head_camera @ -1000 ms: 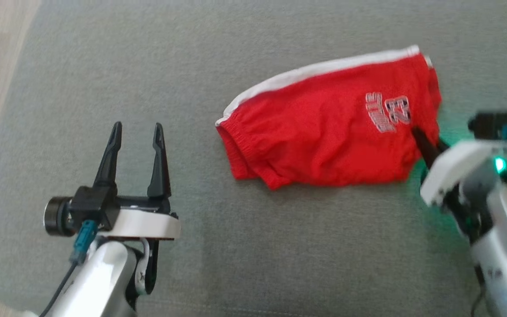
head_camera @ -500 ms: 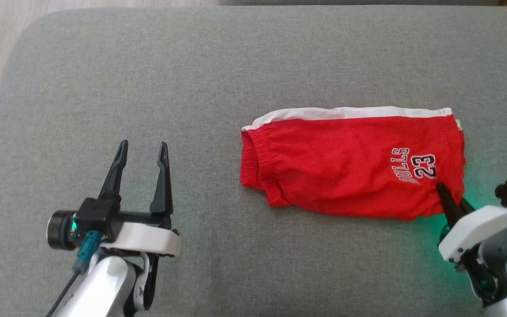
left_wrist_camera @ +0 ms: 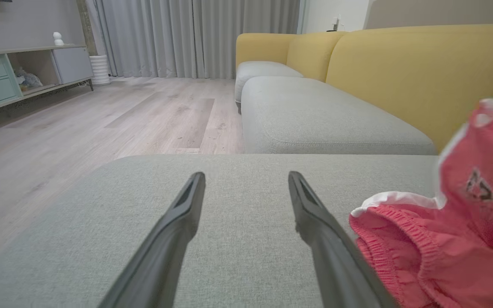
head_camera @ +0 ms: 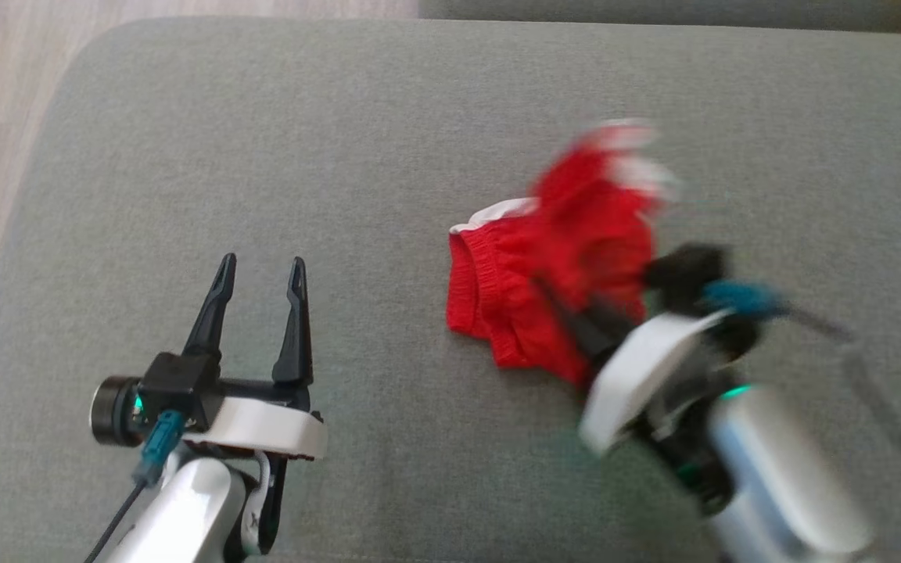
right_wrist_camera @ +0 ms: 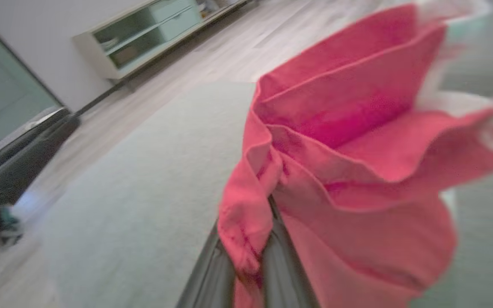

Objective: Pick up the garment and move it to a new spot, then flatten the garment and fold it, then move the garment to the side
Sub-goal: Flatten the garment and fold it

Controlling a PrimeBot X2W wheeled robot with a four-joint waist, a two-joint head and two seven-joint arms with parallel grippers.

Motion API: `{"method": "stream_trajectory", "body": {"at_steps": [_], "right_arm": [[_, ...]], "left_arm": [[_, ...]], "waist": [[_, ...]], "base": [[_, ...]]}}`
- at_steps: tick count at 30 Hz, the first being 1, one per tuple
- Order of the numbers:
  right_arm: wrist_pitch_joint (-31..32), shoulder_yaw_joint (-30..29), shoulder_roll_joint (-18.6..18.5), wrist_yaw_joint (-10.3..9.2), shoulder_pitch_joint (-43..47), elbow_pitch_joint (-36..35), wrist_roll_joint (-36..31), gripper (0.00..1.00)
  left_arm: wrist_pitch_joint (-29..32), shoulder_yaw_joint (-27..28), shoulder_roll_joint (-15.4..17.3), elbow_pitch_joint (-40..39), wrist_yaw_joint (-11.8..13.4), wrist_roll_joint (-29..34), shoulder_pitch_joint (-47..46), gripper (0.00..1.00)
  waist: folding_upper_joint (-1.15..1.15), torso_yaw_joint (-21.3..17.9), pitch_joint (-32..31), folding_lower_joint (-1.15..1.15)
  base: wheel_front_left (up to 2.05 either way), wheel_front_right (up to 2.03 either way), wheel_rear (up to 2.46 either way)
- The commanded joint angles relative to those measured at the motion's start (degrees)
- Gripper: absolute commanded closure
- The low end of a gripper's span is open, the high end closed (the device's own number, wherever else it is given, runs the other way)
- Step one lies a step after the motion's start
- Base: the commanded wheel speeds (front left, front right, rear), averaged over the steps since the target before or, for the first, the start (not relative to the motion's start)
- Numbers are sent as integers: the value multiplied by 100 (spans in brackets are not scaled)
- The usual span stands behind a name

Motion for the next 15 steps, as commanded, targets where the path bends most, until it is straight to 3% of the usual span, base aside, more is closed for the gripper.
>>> {"method": "stream_trajectory", "body": {"at_steps": [1,2,3,4,9,15], "right_arm": [[12,442,183,-10,-132,51,167,100],[-6,587,217,-10,-158,188,216,100],[-7,689,240,-10,-167,344,238,80],[-25,782,265,-10,-177,468,273,0],[-452,1000,318,-10,-231,613,385,0],[-1847,884,93,-10,-249,87,408,0]], "left_arm": [[-30,177,89,-169,32,-37,-142,0],[-40,173,74,-164,31,-47,-143,0],[-51,168,63,-153,26,-55,-147,0],[-62,165,51,-139,22,-64,-150,0],[-113,173,39,-96,22,-86,-149,0],[-167,208,49,-54,68,-103,-127,0]], "waist": [[0,69,48,0],[0,99,65,0],[0,126,81,0],[0,149,96,0],[0,183,153,0],[0,110,172,0]], "base": [[0,0,0],[0,0,0],[0,0,0],[0,0,0],[0,0,0],[0,0,0]]}}
